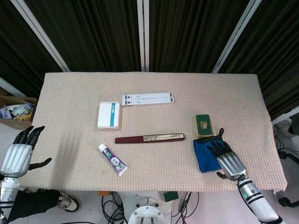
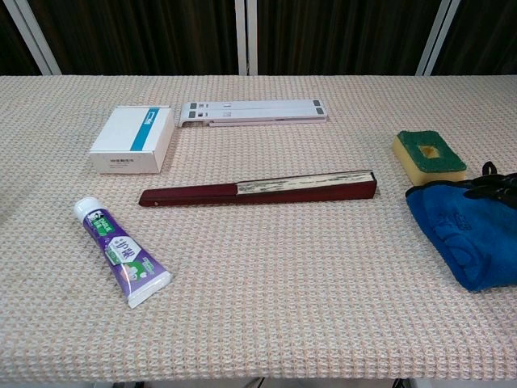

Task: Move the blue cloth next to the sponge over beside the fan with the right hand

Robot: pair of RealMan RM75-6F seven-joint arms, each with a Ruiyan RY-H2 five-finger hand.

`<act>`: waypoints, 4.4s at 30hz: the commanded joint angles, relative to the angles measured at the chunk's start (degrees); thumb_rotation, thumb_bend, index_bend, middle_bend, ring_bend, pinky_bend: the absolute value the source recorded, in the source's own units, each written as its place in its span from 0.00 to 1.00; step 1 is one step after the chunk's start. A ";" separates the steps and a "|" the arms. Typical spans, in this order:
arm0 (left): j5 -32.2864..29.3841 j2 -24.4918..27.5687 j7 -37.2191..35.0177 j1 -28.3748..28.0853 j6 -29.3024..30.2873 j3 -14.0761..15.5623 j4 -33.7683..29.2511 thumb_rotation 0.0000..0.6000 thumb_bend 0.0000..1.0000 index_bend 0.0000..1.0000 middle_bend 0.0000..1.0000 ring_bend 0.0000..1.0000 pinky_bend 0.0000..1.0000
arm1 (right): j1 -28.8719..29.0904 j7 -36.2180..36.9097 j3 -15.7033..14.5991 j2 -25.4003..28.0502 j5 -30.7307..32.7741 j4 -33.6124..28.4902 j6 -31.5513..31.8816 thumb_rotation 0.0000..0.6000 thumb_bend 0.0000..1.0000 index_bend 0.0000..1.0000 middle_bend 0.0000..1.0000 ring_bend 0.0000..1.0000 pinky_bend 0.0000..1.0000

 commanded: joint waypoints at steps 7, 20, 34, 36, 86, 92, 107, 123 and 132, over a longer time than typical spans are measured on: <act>-0.07 -0.16 0.31 -0.29 -0.34 -0.20 -0.12 0.89 0.04 0.09 0.15 0.07 0.16 | 0.36 0.70 0.00 0.01 0.13 0.46 0.14 1.00 0.18 0.00 0.00 0.00 0.00; -0.28 0.15 0.28 -0.07 -0.15 -0.18 -0.03 0.89 0.04 0.09 0.15 0.07 0.16 | 1.65 -0.22 0.15 -2.09 1.19 1.80 -1.48 1.00 0.18 0.00 0.00 0.00 0.00; -0.13 0.17 -0.80 0.13 -0.10 0.02 0.14 0.89 0.04 0.09 0.15 0.07 0.16 | 1.77 -3.06 1.47 -6.98 0.49 7.06 2.00 1.00 0.28 0.26 0.30 0.22 0.26; -0.22 0.10 -0.80 0.15 -0.14 0.02 0.25 0.90 0.04 0.09 0.15 0.07 0.16 | 1.84 -2.99 1.53 -7.35 0.41 7.50 2.14 1.00 0.31 0.30 0.33 0.25 0.29; -0.80 0.38 -2.20 0.51 0.11 -0.32 1.02 0.89 0.04 0.09 0.15 0.07 0.16 | 11.37 -0.39 14.92 -1.83 -6.00 2.49 10.12 1.00 0.44 0.95 0.85 0.69 0.74; -1.11 0.19 -2.28 0.05 -0.84 -0.41 1.39 0.90 0.04 0.09 0.15 0.07 0.16 | 20.30 -2.22 19.62 -5.59 -5.32 7.40 3.82 1.00 0.44 0.94 0.85 0.69 0.75; -2.88 0.25 -3.49 -0.89 -2.66 -1.25 2.47 0.89 0.04 0.09 0.15 0.07 0.16 | 39.52 2.38 23.26 -16.78 -7.58 30.49 -3.65 1.00 0.43 0.95 0.85 0.69 0.75; -4.21 -0.97 -5.64 -1.28 -4.09 -1.38 5.24 0.89 0.04 0.09 0.15 0.07 0.16 | 49.59 13.52 13.21 -29.76 -13.22 55.09 -5.40 1.00 0.42 0.94 0.85 0.69 0.75; -3.93 -1.34 -6.41 -0.97 -3.65 -1.12 6.08 0.89 0.04 0.09 0.15 0.07 0.16 | 48.15 17.57 6.15 -31.32 -16.50 56.15 -3.14 1.00 0.42 0.94 0.85 0.69 0.75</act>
